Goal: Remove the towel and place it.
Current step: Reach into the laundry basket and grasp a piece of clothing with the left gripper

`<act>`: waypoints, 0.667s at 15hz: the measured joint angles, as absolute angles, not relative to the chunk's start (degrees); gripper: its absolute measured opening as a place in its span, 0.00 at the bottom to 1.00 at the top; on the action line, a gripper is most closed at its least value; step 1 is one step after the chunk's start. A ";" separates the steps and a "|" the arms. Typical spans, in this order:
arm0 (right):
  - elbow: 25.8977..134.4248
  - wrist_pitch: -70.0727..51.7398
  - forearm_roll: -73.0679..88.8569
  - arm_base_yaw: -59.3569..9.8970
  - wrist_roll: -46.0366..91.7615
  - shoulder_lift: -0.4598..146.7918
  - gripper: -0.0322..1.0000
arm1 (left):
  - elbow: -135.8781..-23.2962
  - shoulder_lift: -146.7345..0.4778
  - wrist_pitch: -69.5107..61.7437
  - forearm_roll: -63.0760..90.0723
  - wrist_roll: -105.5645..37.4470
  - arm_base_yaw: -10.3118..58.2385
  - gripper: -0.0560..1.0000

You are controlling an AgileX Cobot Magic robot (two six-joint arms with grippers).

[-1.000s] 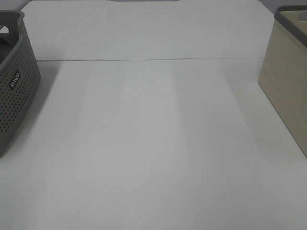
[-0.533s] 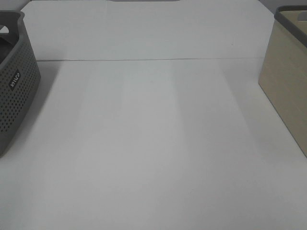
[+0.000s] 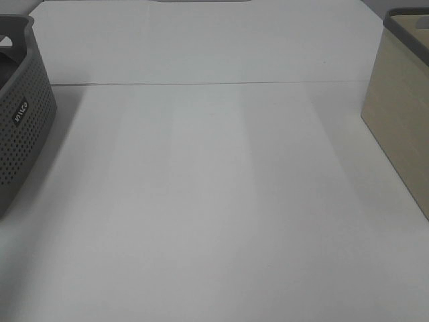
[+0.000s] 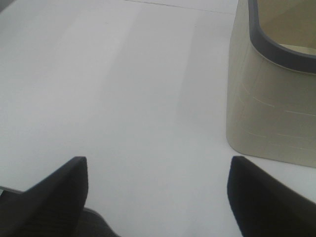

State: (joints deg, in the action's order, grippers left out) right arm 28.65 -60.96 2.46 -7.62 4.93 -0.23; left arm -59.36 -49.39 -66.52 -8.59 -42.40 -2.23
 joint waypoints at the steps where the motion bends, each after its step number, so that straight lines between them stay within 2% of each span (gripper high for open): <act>1: 28.65 -60.96 2.46 -7.62 4.93 -0.23 0.77 | -63.94 -54.72 -66.46 -10.14 -45.44 -2.23 0.99; 4: 28.65 -60.96 2.46 -7.62 4.93 -0.23 0.77 | -76.49 -70.76 -67.72 -14.32 -55.46 -2.23 0.99; 7: 28.65 -60.96 2.46 -7.62 4.93 -0.23 0.77 | -86.86 -84.97 -67.61 -19.71 -59.42 -2.23 0.99; 10: 28.65 -60.96 2.46 -7.62 4.93 -0.23 0.77 | -88.58 -91.62 -66.98 -24.29 -61.76 -2.23 0.98</act>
